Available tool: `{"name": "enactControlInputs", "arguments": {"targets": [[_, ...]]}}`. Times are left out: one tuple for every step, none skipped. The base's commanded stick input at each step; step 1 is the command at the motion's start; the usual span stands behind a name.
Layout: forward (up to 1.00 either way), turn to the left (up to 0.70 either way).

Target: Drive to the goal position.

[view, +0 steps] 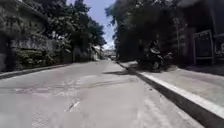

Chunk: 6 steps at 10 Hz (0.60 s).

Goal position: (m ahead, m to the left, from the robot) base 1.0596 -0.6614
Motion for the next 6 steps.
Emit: {"name": "enactControlInputs", "arguments": {"targets": [[1.0,0.0],[1.0,0.0],[1.0,0.0],[1.0,0.0],[1.0,0.0],[1.0,0.0]]}}
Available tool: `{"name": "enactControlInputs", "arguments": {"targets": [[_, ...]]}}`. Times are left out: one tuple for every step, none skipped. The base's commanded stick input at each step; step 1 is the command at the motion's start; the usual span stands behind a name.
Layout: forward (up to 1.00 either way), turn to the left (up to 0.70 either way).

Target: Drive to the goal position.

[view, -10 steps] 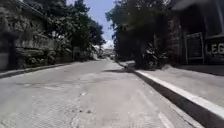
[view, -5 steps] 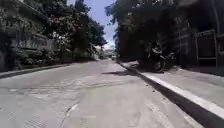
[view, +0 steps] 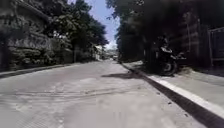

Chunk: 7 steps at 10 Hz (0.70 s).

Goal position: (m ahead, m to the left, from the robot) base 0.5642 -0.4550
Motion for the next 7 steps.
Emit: {"name": "enactControlInputs", "arguments": {"targets": [[1.0,0.0],[1.0,0.0],[1.0,0.0],[1.0,0.0],[1.0,0.0],[1.0,0.0],[1.0,0.0]]}}
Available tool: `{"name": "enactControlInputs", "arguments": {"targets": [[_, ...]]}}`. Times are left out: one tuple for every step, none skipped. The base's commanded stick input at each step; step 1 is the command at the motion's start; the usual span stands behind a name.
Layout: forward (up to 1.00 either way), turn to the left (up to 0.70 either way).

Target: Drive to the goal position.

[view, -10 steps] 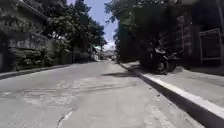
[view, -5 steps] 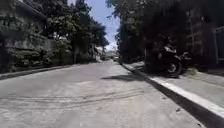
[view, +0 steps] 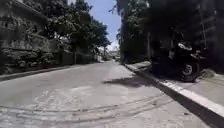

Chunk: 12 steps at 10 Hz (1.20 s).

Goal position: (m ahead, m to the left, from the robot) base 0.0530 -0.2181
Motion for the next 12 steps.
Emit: {"name": "enactControlInputs", "arguments": {"targets": [[1.0,0.0],[1.0,0.0],[1.0,0.0],[1.0,0.0],[1.0,0.0],[1.0,0.0],[0.98,0.0],[0.78,0.0],[0.37,0.0],[0.0,0.0],[0.0,0.0],[0.0,0.0]]}}
